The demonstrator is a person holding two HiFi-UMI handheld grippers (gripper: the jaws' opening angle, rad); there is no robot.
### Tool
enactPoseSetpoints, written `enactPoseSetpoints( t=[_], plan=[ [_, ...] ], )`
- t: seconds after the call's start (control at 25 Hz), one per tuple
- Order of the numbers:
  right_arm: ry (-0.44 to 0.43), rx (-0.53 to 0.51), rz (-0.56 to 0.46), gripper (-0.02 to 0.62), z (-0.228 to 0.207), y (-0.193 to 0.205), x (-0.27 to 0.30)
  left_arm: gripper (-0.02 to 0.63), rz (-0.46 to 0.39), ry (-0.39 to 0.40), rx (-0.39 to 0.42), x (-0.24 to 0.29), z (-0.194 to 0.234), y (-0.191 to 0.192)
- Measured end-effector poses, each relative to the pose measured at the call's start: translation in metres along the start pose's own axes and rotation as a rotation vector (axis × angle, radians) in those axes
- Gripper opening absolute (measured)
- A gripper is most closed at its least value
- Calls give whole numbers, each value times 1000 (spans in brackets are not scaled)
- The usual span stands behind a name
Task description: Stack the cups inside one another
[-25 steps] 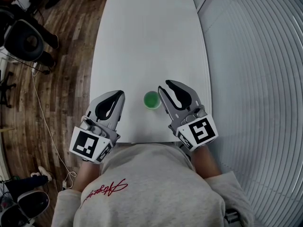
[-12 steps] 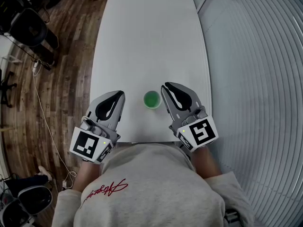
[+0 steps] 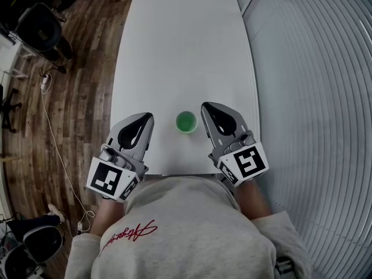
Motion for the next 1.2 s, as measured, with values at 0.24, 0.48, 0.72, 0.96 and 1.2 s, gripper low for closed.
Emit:
enactPoseSetpoints(
  t=[0.24, 0.48, 0.72, 0.96, 1.2],
  plan=[
    [5, 12, -10, 2, 0, -2, -2, -5, -3, -1, -2, 0, 0, -2],
    [20, 13, -14, 2, 1, -1, -5, -5, -2, 2, -1, -2, -3, -1],
    [30, 7, -21, 2, 1, -2, -7, -5, -3, 2, -1, -3, -3, -1],
    [33, 0, -10, 2, 1, -2, -7, -5, -3, 1, -2, -3, -3, -2],
    [22, -7, -16, 2, 1, 0, -9, -5, -1, -4, -1, -2, -5, 0]
  ],
)
Point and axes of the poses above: the fingertips, and each gripper's own axes: x forward along the fingers, z to its left, y out of its underside, the point moved 7 cm from there along -x, backward along the fingers, and after that the axes turned 11 degrees about -y, right-handed, at the moved point
